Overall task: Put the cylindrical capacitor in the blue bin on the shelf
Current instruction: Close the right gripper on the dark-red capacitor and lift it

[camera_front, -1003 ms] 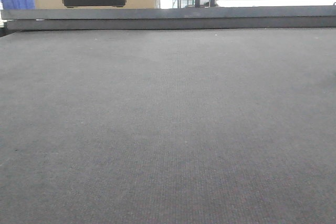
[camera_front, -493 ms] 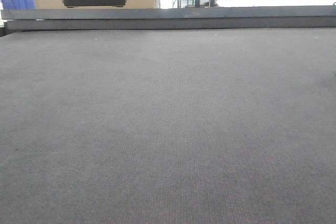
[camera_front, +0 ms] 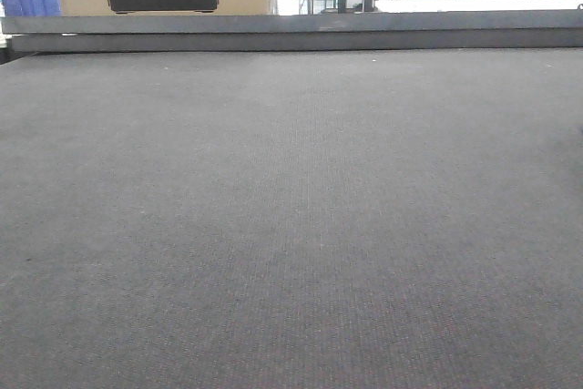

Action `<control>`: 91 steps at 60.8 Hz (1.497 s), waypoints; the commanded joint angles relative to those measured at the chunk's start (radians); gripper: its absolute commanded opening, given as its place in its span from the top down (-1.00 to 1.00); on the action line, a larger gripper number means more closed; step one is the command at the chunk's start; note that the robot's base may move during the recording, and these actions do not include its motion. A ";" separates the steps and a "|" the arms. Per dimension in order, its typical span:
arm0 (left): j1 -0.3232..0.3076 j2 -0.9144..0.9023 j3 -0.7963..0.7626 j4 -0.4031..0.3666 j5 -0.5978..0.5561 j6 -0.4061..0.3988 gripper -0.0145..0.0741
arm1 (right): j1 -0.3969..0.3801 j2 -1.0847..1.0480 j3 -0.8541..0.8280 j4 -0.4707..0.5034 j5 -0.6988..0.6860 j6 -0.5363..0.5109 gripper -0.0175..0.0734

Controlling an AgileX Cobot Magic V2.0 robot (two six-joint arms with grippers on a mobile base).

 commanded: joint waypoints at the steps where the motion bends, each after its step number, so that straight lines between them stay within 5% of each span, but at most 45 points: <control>1: -0.004 0.004 -0.009 0.002 0.000 -0.005 -0.22 | -0.006 0.089 0.087 -0.010 -0.271 0.001 -0.64; 20: -0.004 0.004 -0.009 0.002 0.003 -0.005 -0.22 | -0.006 0.521 0.102 0.128 -0.781 -0.051 -0.64; 40: -0.004 0.004 -0.009 0.002 0.003 -0.005 -0.21 | -0.006 0.862 -0.105 0.141 -0.842 -0.051 -0.64; 69: -0.004 0.004 -0.009 0.002 0.003 -0.005 -0.21 | -0.040 1.093 -0.311 0.159 -0.788 -0.051 -0.64; 82: -0.004 0.004 -0.009 0.002 0.003 -0.005 -0.21 | -0.042 1.125 -0.358 0.074 -0.765 -0.051 -0.63; 91: -0.004 0.004 -0.009 0.002 0.003 -0.005 -0.21 | -0.044 1.143 -0.385 0.069 -0.741 -0.051 -0.32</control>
